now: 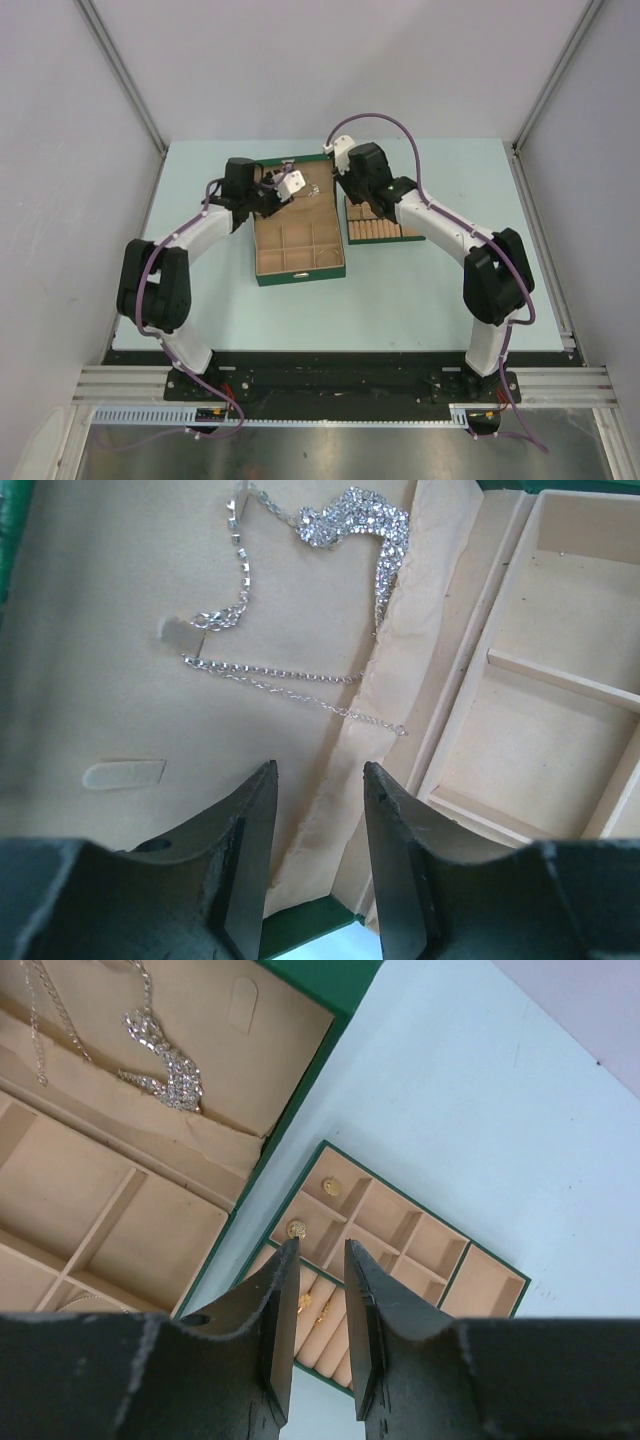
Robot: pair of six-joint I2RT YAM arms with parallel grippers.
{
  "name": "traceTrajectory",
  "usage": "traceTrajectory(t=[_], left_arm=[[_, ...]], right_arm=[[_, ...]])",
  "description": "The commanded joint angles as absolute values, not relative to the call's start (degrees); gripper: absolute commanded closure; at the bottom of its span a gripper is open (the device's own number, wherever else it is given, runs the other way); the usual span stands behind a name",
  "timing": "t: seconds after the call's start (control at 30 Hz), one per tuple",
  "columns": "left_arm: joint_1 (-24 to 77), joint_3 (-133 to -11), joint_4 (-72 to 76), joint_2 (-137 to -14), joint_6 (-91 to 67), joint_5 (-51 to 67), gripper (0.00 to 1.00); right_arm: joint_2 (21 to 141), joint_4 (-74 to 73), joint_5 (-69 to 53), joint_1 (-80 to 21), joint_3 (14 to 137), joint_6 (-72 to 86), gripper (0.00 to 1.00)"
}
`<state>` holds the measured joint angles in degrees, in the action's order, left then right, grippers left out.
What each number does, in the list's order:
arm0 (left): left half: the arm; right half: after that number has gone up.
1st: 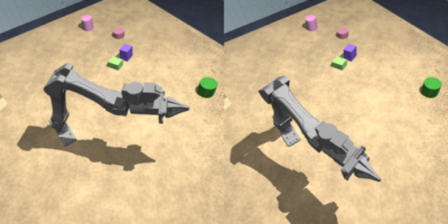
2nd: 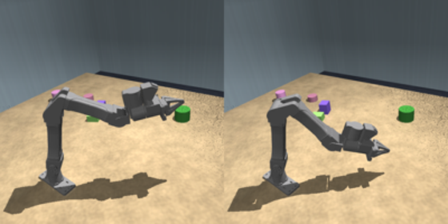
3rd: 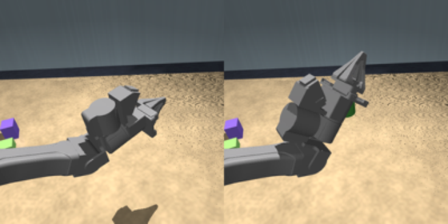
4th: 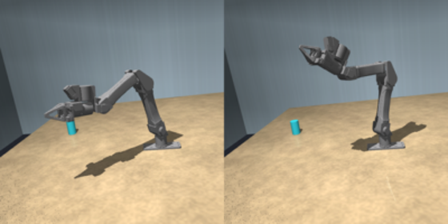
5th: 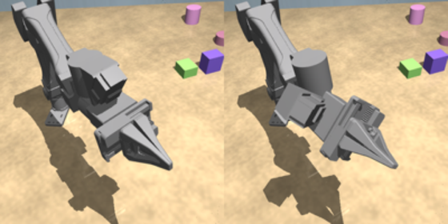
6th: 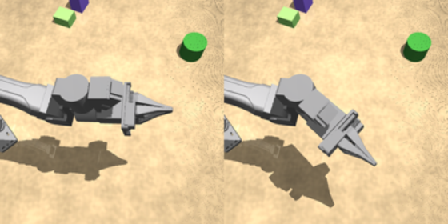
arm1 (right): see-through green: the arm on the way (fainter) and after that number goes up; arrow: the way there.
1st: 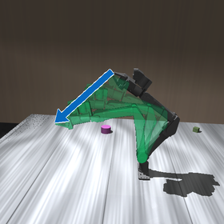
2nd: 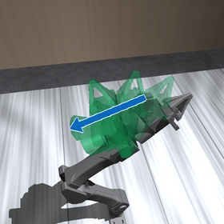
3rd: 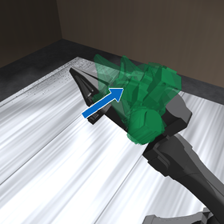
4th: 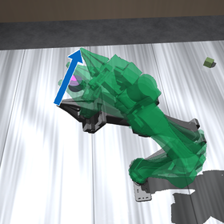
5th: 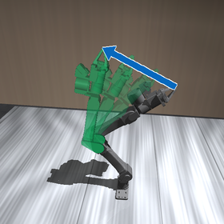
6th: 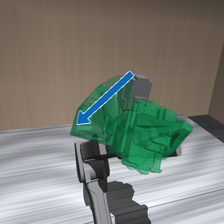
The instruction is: Organize the mixed jewelry
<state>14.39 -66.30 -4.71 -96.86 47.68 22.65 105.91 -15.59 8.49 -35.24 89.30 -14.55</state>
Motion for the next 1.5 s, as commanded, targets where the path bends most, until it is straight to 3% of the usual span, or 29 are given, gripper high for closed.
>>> traceTrajectory(t=[0.0,0.43,0.73,0.93,1.17,1.33,1.47], left_arm=[[14.24,-69.17,-5.45,-98.43,48.95,22.85,0.54],[14.33,-69.52,-5.8,-100.72,50.18,21.71,0.54],[14.41,-68.38,-6.15,-101.6,50.54,21.8,0.59],[14.76,-67.06,-6.5,-101.95,50.8,22.06,0.69],[15.2,-66.09,-6.86,-101.16,50.45,22.59,0.91],[15.56,-66.01,-7.12,-100.81,50.45,22.59,0.99],[15.91,-66.09,-7.12,-100.63,50.27,22.59,1.0]], right_arm=[[103.18,-15.12,7.47,-34.54,88.6,-13.18,0.71],[102.74,-14.06,6.86,-33.93,86.84,-12.3,0.71],[103.1,-13.71,6.94,-34.1,86.49,-11.78,0.72],[103.1,-13.45,7.03,-34.28,86.13,-11.69,0.72],[103.18,-13.18,7.21,-34.54,86.13,-11.69,0.73],[103.27,-13.45,6.07,-34.63,87.45,-11.16,0.72],[104.15,-15.2,3.26,-34.1,90.0,-10.2,0.7]])
